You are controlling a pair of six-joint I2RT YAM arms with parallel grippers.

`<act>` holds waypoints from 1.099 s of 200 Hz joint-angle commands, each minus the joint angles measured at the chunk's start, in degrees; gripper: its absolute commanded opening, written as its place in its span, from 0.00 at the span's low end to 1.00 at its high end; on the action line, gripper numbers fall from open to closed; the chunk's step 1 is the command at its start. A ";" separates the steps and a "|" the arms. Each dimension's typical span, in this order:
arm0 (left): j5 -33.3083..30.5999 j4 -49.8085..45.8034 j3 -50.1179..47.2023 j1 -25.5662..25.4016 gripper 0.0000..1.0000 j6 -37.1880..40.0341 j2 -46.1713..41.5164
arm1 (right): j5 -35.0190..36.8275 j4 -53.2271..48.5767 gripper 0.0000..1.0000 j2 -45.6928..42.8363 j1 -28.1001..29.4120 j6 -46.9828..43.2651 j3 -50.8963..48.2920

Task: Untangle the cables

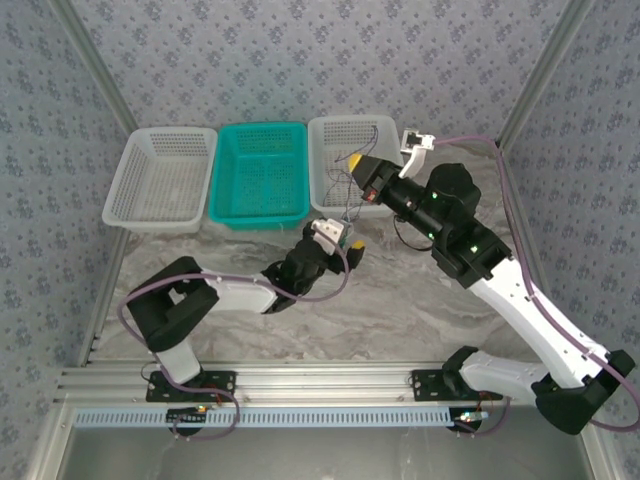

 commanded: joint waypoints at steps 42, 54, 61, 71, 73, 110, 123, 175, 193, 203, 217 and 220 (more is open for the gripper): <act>7.00 2.34 3.90 1.46 0.44 -7.91 3.65 | 4.72 -0.46 0.00 -1.48 0.60 0.18 1.54; 7.31 2.34 2.19 1.94 0.33 -9.18 3.10 | 7.70 -3.12 0.00 -2.74 0.19 -2.00 2.59; 7.49 2.32 0.85 2.24 0.30 -9.81 2.62 | 9.37 -4.81 0.00 -3.54 -0.33 -3.56 3.67; 7.97 2.40 -1.16 2.52 0.29 -10.49 1.83 | 12.01 -7.80 0.00 -4.60 -1.57 -6.00 5.84; 8.01 2.41 -1.64 2.63 0.28 -10.65 1.65 | 12.46 -8.34 0.00 -4.86 -2.08 -6.33 6.25; 8.14 1.27 -7.85 2.90 0.25 -12.63 -1.08 | 16.95 -13.26 0.00 -9.33 -11.47 -7.70 10.51; 7.27 1.28 -9.74 2.99 0.21 -13.45 -1.98 | 16.35 -13.83 0.00 -10.80 -15.36 -6.04 10.46; 5.76 -0.02 -15.00 3.79 0.13 -15.71 -5.11 | 14.28 -19.55 0.00 -12.60 -25.97 -5.07 13.28; 4.67 -0.29 -18.10 4.56 0.12 -16.39 -7.06 | 16.27 -22.41 0.00 -13.13 -29.42 -6.04 15.52; 3.86 -0.87 -20.10 5.38 0.12 -17.00 -8.48 | 16.99 -23.66 0.00 -13.26 -31.18 -6.55 16.69; 2.86 -1.81 -22.89 6.72 0.12 -17.63 -10.71 | 17.52 -25.95 0.00 -12.86 -33.59 -7.64 18.68; 2.65 -2.07 -23.46 7.06 0.12 -17.71 -11.25 | 17.44 -26.41 0.00 -12.73 -34.07 -7.86 19.15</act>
